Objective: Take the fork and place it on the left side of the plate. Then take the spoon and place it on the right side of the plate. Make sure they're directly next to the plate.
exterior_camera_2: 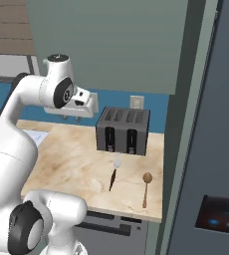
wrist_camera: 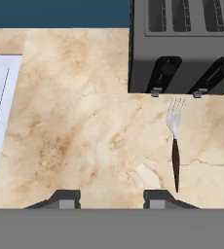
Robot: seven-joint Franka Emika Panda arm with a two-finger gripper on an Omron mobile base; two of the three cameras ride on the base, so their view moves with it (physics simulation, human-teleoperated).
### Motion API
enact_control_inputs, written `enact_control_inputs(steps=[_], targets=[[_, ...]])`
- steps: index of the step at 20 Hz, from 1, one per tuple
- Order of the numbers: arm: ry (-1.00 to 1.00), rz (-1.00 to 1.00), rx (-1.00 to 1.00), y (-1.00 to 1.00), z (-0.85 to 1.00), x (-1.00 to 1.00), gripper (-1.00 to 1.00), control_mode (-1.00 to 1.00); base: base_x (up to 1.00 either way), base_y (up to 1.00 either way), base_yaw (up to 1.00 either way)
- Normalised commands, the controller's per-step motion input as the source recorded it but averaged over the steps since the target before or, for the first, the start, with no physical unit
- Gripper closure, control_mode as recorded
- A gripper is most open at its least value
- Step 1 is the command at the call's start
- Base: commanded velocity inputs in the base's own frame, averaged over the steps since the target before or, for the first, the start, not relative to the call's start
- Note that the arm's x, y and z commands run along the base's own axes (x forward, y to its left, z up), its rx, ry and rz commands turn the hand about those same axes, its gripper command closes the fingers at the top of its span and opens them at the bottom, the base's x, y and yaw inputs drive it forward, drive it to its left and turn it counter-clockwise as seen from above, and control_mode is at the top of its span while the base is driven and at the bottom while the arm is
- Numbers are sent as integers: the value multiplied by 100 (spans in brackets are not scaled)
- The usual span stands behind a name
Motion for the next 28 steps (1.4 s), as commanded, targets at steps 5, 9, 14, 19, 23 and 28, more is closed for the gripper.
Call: enact_control_inputs(steps=[5, 9, 14, 19, 23, 28], targets=[[0, 0, -3, -2, -29, -19, -100, -100, 0, 0, 0], [0, -1, -5, -28, -84, -30, -100, -100, 0, 0, 0], [3, 0, -7, -35, -71, -1, -100, -100, 0, 0, 0], [12, 0, 0, -57, -51, 12, -100, -100, 0, 0, 0], [12, -1, 0, -48, -33, 23, -100, -100, 0, 0, 0], [6, 0, 0, -37, -46, 27, -100, -100, 0, 0, 0]])
